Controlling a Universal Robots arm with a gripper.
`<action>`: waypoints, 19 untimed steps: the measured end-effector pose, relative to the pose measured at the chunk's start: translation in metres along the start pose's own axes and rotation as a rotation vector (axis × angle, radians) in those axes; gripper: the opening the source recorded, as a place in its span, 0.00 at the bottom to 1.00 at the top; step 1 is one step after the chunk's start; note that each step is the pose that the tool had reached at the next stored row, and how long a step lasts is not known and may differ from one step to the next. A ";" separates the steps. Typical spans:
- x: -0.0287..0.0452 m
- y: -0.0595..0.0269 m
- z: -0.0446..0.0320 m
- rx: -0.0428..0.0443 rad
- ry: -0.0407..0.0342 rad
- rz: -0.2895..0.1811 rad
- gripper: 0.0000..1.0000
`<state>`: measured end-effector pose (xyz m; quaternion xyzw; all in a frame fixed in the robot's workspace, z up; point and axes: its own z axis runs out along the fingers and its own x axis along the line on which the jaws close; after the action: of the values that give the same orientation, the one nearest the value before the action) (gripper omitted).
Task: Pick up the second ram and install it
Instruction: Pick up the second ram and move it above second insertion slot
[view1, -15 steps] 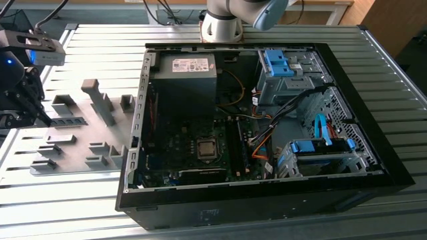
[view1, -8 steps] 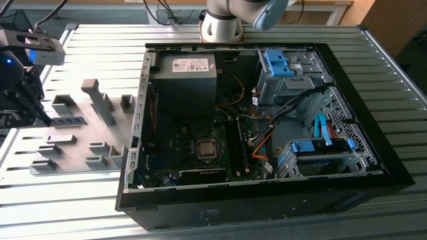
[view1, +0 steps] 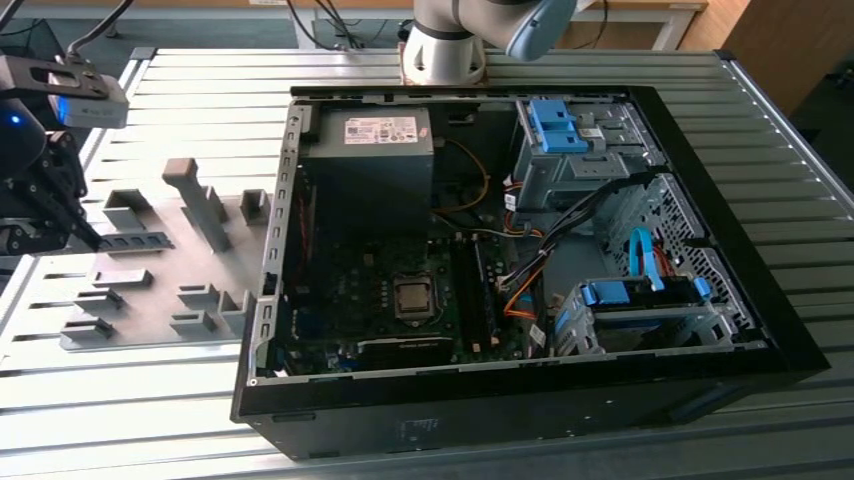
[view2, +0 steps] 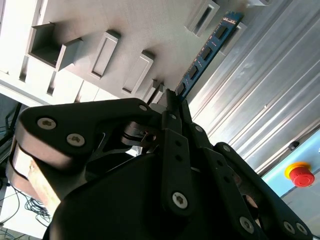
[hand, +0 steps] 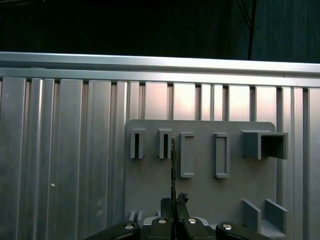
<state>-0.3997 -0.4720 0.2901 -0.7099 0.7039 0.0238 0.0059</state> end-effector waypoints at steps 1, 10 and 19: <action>0.0000 0.0000 -0.0003 -0.0001 0.0000 0.000 0.14; -0.0002 0.0001 -0.0050 0.0000 0.0000 0.000 0.14; -0.0008 0.0005 -0.0181 -0.0001 0.0001 0.000 0.14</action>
<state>-0.3997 -0.4720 0.3082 -0.7099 0.7039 0.0238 0.0058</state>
